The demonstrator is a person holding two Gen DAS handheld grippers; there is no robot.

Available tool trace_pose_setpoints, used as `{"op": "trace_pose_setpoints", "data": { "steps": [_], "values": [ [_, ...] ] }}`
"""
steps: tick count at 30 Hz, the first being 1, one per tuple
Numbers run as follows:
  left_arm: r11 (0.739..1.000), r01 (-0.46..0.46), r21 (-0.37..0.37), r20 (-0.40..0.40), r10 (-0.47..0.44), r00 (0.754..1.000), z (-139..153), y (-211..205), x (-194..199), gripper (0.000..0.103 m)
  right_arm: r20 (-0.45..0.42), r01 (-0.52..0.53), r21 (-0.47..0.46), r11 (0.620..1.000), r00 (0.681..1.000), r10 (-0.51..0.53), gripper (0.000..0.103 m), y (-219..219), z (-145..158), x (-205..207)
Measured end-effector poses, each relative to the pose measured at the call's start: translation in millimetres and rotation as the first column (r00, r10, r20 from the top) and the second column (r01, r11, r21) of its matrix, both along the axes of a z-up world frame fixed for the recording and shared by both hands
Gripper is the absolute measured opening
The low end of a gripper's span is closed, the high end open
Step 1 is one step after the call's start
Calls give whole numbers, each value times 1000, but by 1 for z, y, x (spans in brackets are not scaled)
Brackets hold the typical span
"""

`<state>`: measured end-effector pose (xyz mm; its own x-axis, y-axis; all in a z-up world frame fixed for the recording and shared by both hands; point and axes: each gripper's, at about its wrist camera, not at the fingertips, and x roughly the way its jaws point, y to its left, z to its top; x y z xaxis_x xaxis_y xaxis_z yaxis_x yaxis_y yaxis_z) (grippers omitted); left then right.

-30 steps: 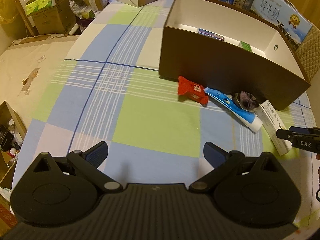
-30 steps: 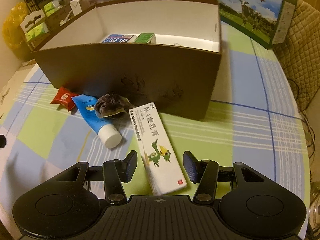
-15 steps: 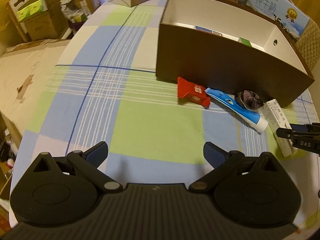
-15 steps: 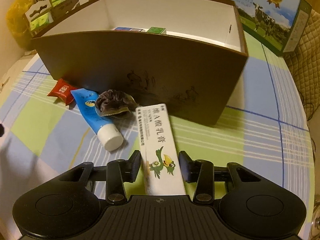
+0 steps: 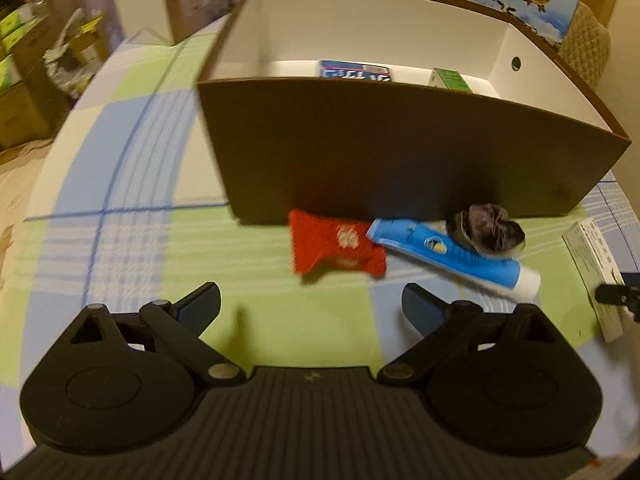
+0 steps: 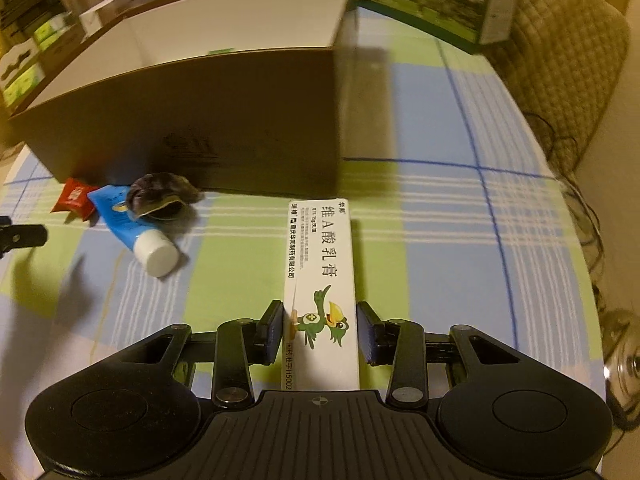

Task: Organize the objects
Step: 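Grasp the white ointment box with the right tool, then grasp the red candy packet with the left tool while the right holds the ointment box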

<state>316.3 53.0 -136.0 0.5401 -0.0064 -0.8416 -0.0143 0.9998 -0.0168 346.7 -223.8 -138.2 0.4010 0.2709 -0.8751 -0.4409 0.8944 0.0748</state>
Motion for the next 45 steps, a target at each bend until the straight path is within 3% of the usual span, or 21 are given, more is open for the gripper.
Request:
{"op": "trace_pose_setpoints", "data": {
  "steps": [8,11,16,18,27,29,31,33,36,41,45],
  "values": [
    [999,36,-8,20,-36,999,-10,-3,27,86,-2,64,-7,998,998,-64,36,-12,2,-3],
    [999,49,-7,23,-49,999,-15,-1,33,75,-2,78,-7,997,997,-78,36,-14,3,-3],
    [995,79,-54,19,-78,997,-19,5,32,42,-7,86,-10,996,996,-86,36,-13,2,-3],
    [995,78,-60,22,-77,997,-20,7,26,40,-7,86,-14,996,996,-87,36,-12,1,-2],
    [992,-6,-122,-21,4,1000,-17,28,-13,41,-15,86,-6,996,996,-86,36,-13,1,-1],
    [989,-33,-141,-28,30,999,-15,32,-19,48,-19,84,-6,996,996,-84,36,-13,1,0],
    [988,-52,-147,-23,49,999,-12,36,-23,70,-24,83,-4,997,996,-83,36,-13,1,1],
    [987,-65,-146,-7,65,998,-7,39,-23,76,-29,85,0,996,996,-85,36,-14,0,2],
    [989,-59,-133,10,61,998,-4,40,-16,76,-34,94,8,996,995,-93,36,-15,0,2],
    [996,66,-53,-12,-67,998,-11,28,-4,75,-36,99,12,995,995,-98,36,-17,0,1],
    [992,99,-75,-25,-102,995,-15,21,-7,71,-37,102,14,995,994,-102,36,-17,0,1]
  ]
}}
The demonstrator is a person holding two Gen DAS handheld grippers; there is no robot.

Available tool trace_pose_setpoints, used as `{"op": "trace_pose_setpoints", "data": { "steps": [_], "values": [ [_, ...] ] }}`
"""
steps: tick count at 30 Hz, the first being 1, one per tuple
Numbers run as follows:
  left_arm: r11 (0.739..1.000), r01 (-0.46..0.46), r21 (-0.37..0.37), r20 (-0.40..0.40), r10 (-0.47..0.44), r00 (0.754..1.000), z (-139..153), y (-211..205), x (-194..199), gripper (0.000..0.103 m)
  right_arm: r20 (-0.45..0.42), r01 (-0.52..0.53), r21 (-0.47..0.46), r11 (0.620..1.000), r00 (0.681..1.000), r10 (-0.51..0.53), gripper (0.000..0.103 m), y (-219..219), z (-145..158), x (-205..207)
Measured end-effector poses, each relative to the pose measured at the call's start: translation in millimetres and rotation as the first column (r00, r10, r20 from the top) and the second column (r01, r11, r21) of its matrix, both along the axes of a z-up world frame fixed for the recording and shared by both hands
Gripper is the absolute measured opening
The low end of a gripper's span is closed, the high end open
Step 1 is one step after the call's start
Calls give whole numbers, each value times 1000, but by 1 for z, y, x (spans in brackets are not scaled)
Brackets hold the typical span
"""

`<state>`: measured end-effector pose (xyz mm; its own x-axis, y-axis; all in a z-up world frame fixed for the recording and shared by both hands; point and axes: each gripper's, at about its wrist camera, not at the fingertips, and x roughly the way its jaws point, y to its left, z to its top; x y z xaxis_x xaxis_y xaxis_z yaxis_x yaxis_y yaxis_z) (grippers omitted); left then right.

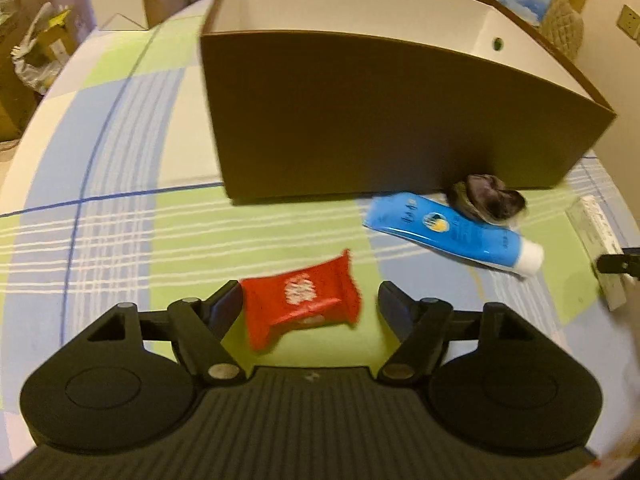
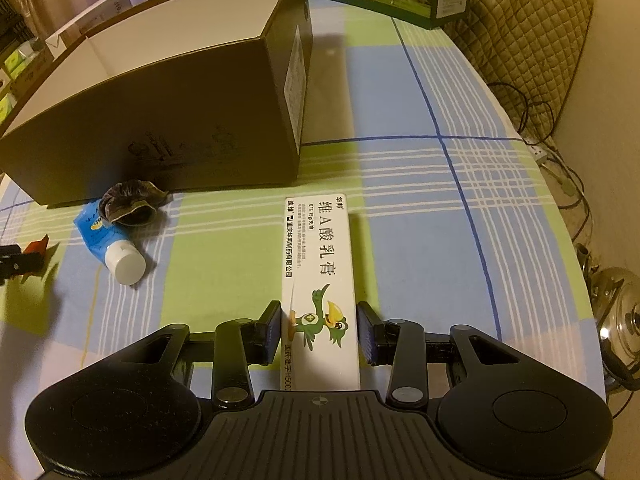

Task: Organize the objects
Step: 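Grasp the red candy packet with the left tool while the right holds the ointment box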

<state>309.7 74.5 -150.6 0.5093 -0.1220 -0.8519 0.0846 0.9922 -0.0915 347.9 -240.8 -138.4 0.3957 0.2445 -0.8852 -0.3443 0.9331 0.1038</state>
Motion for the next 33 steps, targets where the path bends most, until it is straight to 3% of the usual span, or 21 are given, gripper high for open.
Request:
{"op": "trace_pose_setpoints", "data": {
  "steps": [4,8,14,17,19,26,27,33],
  "values": [
    [997,83,-2,6,-83,997,4,-10,-7,70,-1,2,0,1000,1000,-2,36,-1,0,-1],
    [978,187,-92,-27,-191,981,9,-13,-10,70,-1,2,-2,1000,1000,-2,36,-1,0,-1],
    [989,144,-14,-15,-144,989,11,-8,1,69,-3,5,-3,1000,1000,-5,36,-2,0,-2],
    [984,175,37,-24,-174,984,5,-13,10,68,-5,6,-3,1000,1000,-6,36,-1,0,-2],
    [979,192,62,-43,-190,981,1,-18,15,58,-7,9,-3,1000,1000,-9,36,-1,1,-2],
    [984,176,28,-54,-174,983,-2,-22,20,34,-2,17,-5,1000,1000,-17,36,0,1,-3],
    [986,166,21,-55,-165,985,-2,-22,19,26,0,18,-5,1000,1000,-18,36,1,1,-3],
    [994,108,-6,-62,-108,992,1,-21,5,24,17,23,3,1000,1000,-23,36,1,2,-1]
  ]
}}
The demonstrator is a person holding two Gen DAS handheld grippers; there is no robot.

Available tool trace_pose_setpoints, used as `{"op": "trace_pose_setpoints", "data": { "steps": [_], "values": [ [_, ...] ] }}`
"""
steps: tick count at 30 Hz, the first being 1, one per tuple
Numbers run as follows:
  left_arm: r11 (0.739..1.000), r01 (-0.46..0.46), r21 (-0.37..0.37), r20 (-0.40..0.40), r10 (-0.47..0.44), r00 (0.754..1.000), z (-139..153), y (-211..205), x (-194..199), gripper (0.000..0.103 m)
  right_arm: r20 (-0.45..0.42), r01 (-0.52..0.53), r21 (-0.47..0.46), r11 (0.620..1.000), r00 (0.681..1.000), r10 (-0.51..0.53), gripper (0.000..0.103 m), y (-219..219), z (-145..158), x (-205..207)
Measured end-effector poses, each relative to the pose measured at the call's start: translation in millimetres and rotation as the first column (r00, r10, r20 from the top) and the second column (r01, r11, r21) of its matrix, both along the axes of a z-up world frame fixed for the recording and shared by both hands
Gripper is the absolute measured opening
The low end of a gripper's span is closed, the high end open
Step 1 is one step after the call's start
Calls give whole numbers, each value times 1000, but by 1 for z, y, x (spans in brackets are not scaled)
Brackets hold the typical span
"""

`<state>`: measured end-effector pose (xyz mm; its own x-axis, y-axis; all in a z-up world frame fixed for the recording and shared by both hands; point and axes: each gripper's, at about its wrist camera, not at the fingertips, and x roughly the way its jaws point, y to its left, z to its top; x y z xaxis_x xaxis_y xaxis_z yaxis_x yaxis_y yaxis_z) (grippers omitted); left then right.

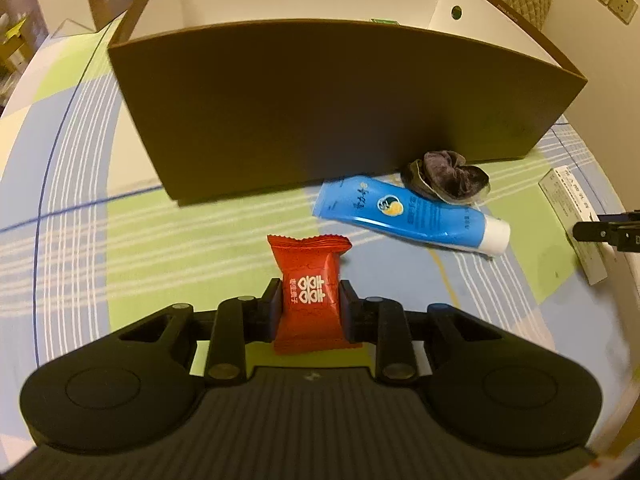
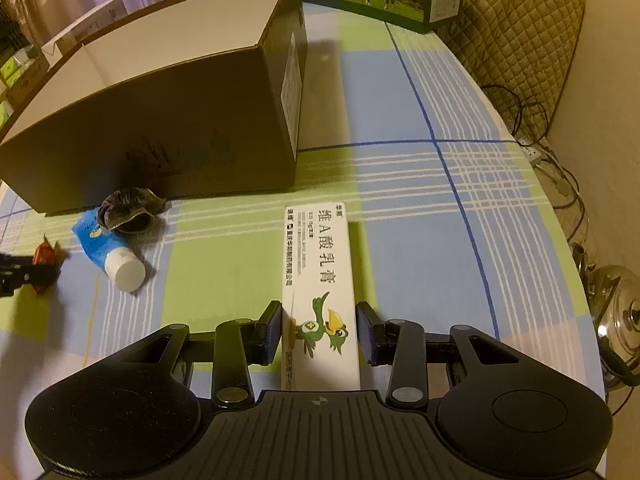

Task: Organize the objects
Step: 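Grasp the red candy packet with the left tool while the right holds the ointment box, then lift and carry the candy packet and ointment box over the brown box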

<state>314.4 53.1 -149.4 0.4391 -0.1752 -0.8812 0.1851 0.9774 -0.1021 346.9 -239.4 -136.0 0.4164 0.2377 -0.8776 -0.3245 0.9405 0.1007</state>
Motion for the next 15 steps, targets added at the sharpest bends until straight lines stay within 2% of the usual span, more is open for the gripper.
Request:
{"op": "trace_pose_setpoints", "data": {
  "steps": [10,15],
  "values": [
    [998,-70,-4,8,70,997,13,15,-13,24,35,-44,-34,998,998,45,36,10,-6,0],
    [993,-114,-14,30,114,993,28,26,-20,24,35,-67,8,998,997,67,35,15,1,-4]
  ]
}}
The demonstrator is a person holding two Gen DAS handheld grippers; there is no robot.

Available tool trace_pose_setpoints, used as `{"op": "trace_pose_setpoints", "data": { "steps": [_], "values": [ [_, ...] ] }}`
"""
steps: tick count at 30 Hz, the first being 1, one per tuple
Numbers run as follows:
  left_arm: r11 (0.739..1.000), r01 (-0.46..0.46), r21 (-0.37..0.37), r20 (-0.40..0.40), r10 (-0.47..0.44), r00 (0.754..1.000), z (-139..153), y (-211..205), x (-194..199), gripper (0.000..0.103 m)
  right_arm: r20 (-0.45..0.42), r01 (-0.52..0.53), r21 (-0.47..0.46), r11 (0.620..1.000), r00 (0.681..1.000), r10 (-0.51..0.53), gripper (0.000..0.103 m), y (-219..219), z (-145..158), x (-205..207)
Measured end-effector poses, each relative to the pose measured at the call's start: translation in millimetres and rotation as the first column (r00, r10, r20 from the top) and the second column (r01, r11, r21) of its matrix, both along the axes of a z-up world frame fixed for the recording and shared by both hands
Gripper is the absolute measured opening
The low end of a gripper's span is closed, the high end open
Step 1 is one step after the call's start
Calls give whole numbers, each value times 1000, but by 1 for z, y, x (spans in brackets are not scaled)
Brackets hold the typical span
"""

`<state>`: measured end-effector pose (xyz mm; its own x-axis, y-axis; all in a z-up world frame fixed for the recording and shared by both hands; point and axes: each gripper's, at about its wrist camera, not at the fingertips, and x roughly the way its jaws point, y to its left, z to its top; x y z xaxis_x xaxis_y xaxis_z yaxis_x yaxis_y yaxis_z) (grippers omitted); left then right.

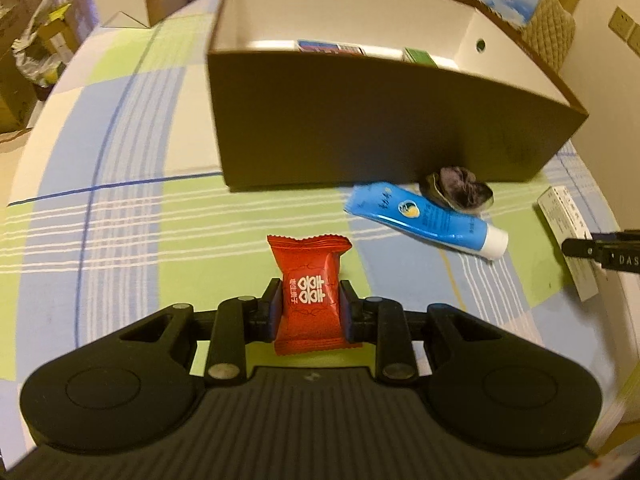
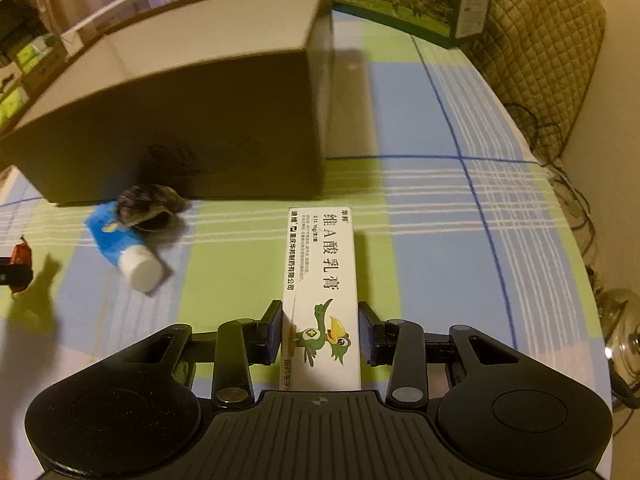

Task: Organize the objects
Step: 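Lift and carry the candy packet and ointment box over the brown box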

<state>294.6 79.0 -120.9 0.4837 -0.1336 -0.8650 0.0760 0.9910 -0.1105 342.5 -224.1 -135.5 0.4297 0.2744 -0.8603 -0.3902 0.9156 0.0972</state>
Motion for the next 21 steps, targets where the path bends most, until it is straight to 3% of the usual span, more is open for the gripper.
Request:
{"op": "trace_pose_setpoints", "data": {
  "steps": [11,21],
  "values": [
    [999,-44,-31,65,46,997,45,11,-4,24,7,-112,154,982,994,112,35,22,46,-19],
    [999,-22,-33,154,27,988,91,2,27,24,102,-179,261,949,982,157,35,49,97,-6]
  ]
}}
